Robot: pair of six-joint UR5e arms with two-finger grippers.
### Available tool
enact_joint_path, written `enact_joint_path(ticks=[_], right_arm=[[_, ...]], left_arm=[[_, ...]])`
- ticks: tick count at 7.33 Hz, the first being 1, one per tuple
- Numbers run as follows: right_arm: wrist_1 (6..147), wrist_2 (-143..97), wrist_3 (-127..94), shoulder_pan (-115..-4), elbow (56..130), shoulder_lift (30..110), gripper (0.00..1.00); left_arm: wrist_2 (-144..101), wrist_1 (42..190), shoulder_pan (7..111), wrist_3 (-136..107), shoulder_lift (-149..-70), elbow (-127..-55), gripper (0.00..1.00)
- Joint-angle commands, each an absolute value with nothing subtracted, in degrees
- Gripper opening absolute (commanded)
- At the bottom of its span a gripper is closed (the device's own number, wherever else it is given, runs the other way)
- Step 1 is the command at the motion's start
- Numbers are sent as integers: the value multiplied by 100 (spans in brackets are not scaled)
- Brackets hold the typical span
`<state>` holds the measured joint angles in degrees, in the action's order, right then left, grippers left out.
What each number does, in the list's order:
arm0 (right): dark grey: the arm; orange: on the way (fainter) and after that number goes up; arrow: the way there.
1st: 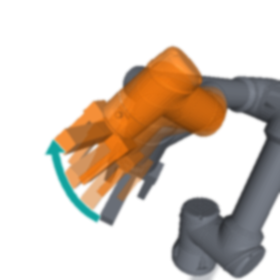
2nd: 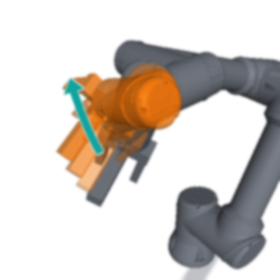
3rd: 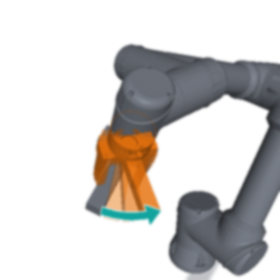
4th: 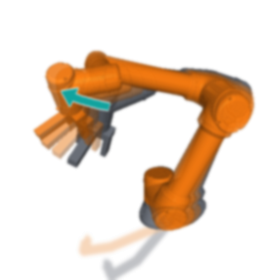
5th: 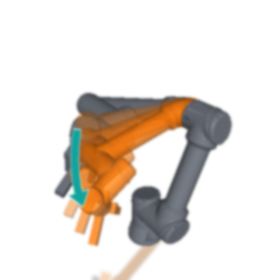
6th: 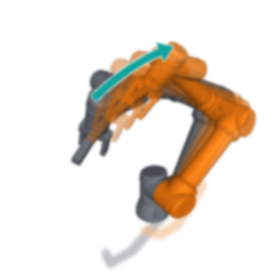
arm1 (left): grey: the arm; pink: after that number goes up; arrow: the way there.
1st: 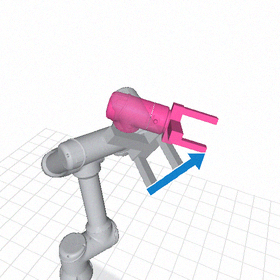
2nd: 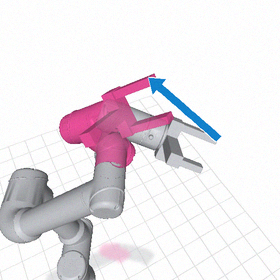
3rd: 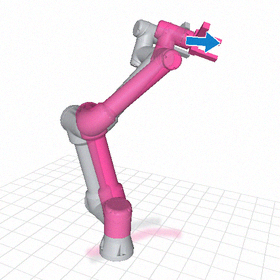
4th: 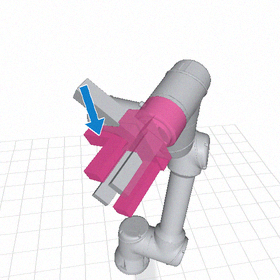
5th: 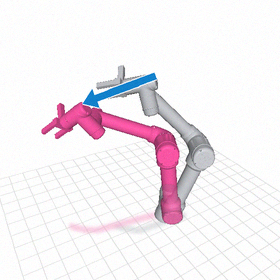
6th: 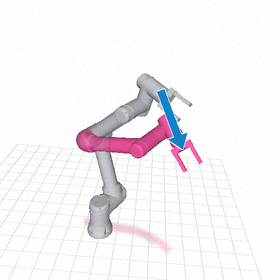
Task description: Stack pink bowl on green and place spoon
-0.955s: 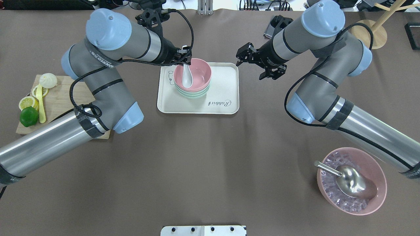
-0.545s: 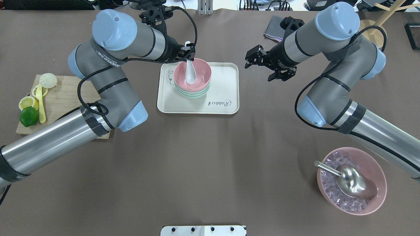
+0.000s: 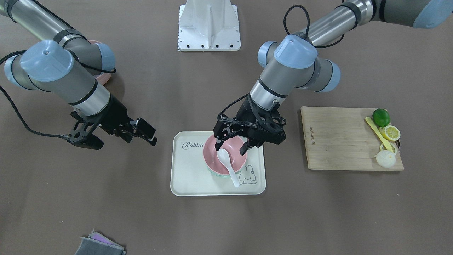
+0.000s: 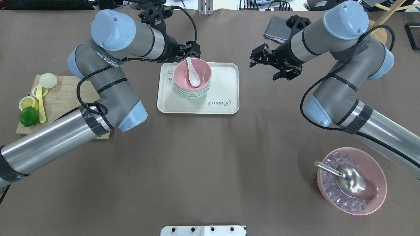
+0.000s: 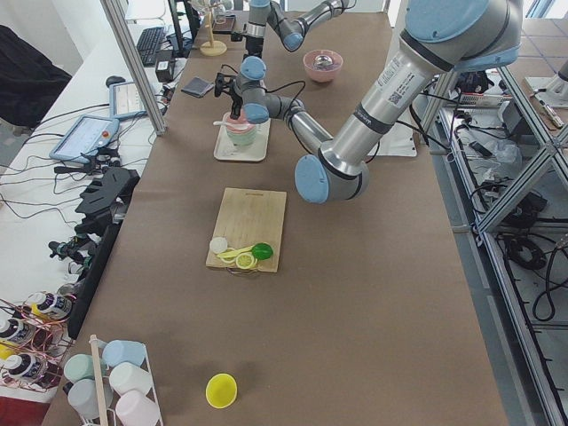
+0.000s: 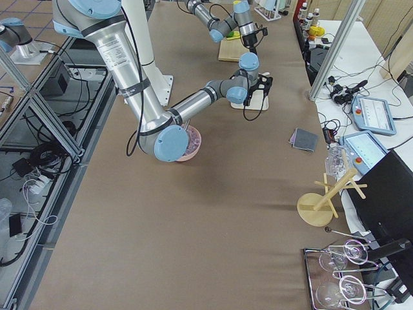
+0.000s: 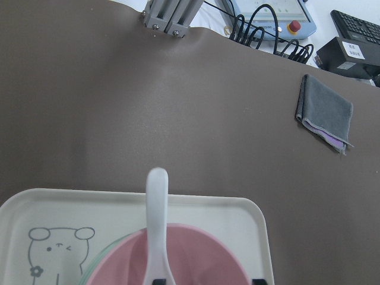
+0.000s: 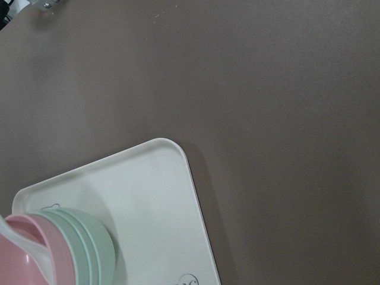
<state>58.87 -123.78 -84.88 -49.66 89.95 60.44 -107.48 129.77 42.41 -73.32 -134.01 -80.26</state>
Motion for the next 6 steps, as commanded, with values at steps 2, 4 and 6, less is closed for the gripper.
enact_joint_path(ticks=[2, 4, 6], right_arm=[[6473, -12726, -7984, -5631, 9122, 6284, 100], [7981, -12535, -6233, -6150, 9551, 6485, 100], [9240, -12263, -3564, -6782, 9816, 6975, 100]], left_arm=[[-10723, 12894, 4341, -7277, -12756, -8479, 98], [-10740, 12711, 4901, -6597, -11905, -9032, 98], [-10766, 11581, 5472, -4606, -11096, -9822, 98]])
